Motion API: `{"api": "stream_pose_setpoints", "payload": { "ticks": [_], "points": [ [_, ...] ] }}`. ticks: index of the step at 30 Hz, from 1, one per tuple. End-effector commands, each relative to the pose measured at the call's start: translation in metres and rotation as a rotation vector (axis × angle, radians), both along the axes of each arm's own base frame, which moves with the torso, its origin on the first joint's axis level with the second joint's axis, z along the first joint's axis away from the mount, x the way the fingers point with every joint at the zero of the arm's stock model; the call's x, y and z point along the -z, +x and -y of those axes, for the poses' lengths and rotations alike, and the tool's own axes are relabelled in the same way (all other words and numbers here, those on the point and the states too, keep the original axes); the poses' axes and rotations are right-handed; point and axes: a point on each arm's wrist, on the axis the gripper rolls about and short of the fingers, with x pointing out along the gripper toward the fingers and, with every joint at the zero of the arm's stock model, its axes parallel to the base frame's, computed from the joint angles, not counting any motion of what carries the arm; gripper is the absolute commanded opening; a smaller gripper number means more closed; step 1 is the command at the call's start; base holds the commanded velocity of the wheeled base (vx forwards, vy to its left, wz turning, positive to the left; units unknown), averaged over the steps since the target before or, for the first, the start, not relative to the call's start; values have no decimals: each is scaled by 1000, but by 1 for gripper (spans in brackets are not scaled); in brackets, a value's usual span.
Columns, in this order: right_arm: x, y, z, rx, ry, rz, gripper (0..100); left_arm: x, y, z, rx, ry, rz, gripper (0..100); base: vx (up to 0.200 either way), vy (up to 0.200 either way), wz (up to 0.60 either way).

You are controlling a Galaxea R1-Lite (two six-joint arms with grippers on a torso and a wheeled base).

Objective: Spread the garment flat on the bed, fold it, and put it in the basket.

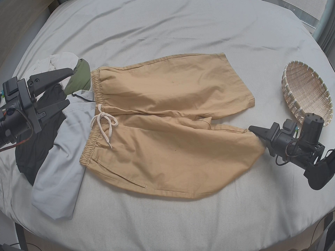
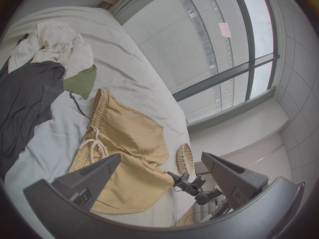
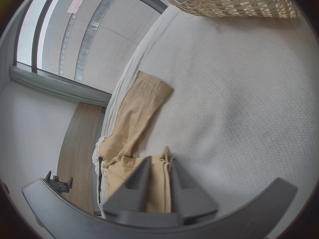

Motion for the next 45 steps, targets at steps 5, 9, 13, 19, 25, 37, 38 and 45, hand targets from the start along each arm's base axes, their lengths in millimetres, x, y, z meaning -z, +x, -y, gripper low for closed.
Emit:
{"api": "stream_pose_setpoints", "payload": {
  "ticks": [5,9,13,19,25,37,38,45],
  "points": [
    [-19,11,4,23,17,81,0,0,0,0,-2,0,-1,100,0,0,0],
    [-31,18,9,42,27,141,0,0,0,0,-2,1,4,100,0,0,0],
    [-39,24,9,44,31,177,0,-1,1,0,-3,0,11,100,0,0,0],
    [-51,40,4,30,40,232,0,1,2,0,-6,-1,19,100,0,0,0],
    [-48,51,0,24,38,239,100,2,1,0,-8,-1,29,100,0,0,0],
    [-20,15,25,72,-121,188,100,6,0,0,-6,-3,31,100,0,0,0],
    [-17,14,26,73,-134,181,100,6,0,0,-6,-3,31,100,0,0,0],
    [5,-3,22,10,-179,137,100,10,-1,0,-5,-3,31,100,0,0,0]
  ]
}}
